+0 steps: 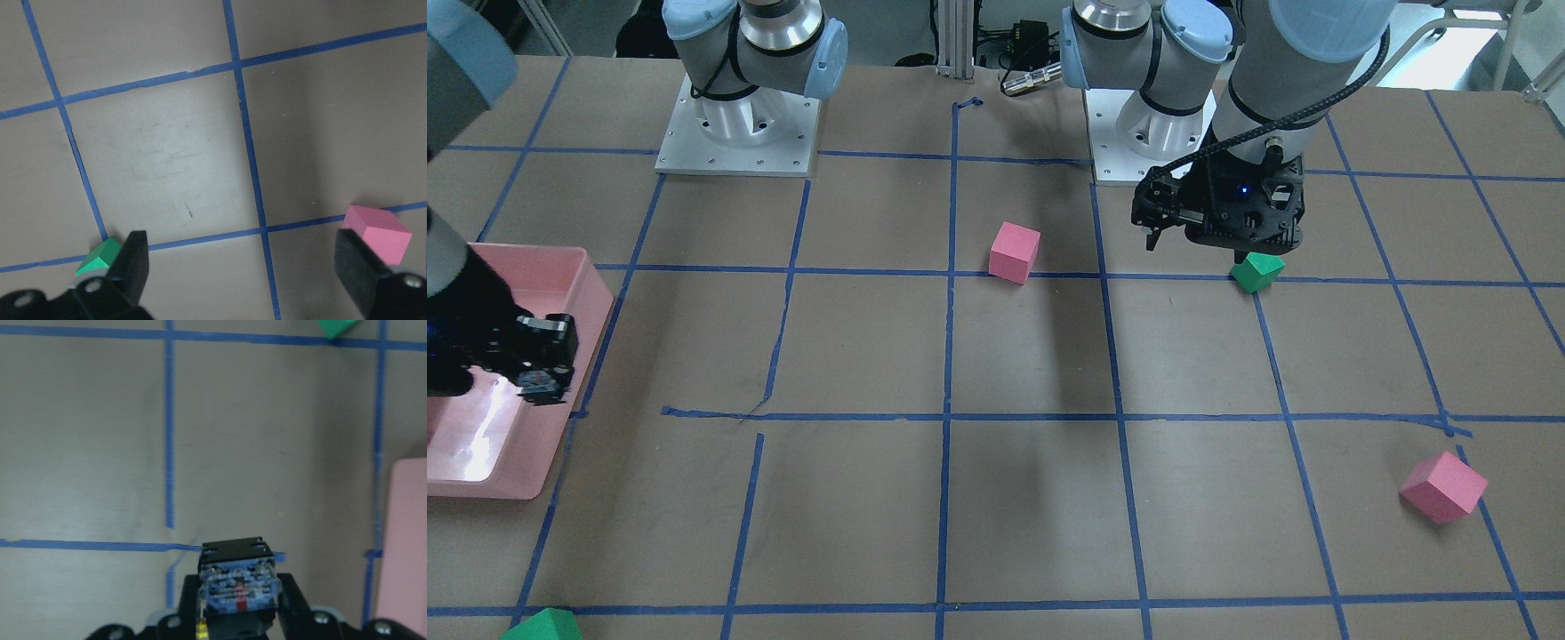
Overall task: Align button upright
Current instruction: 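Lift the button switch out of the bin and carry it to table center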
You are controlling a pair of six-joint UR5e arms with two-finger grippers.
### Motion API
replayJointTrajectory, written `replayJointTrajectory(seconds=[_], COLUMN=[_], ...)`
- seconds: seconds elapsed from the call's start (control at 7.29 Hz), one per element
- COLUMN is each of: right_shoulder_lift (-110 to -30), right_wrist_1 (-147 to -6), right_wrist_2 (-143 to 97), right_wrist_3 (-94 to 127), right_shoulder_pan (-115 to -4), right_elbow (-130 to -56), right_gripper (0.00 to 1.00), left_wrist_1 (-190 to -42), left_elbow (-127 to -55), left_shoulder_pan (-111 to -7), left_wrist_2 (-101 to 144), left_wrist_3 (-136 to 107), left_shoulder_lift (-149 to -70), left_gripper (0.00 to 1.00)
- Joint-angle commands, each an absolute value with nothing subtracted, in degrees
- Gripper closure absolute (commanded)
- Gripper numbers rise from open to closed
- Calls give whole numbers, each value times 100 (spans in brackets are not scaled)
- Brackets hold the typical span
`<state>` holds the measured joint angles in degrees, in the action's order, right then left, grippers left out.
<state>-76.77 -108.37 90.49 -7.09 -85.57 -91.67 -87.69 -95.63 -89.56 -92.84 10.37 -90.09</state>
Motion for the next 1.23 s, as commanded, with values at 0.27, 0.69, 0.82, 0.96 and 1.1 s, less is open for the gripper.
replayJointTrajectory(seconds=[0.27, 0.69, 0.82, 0.96, 1.1], right_shoulder_lift=[-6488, -6005, -5977, -5959, -5933], right_wrist_1=[-12365, -12857, -12998, -13060, -13087], right_wrist_2=[9053, 9114, 9123, 9114, 9114], right_wrist_3=[1377, 2003, 2004, 2004, 2013], right_shoulder_pan=[-10684, -11232, -11259, -11259, -11259], right_elbow=[-9246, -9316, -9412, -9448, -9448], right_gripper=[100, 100, 100, 100, 100], left_wrist_1=[-8736, -8736, -8736, -8745, -8736], left_elbow=[-9562, -9562, -9571, -9571, -9571], left_shoulder_pan=[-8956, -8956, -8956, -8956, -8956], left_wrist_2=[-9281, -9273, -9255, -9255, -9255], left_wrist_3=[1037, 1037, 1037, 1037, 1037], left_shoulder_lift=[-9009, -9009, -9009, -9009, -9009], left_gripper=[0, 0, 0, 0, 0])
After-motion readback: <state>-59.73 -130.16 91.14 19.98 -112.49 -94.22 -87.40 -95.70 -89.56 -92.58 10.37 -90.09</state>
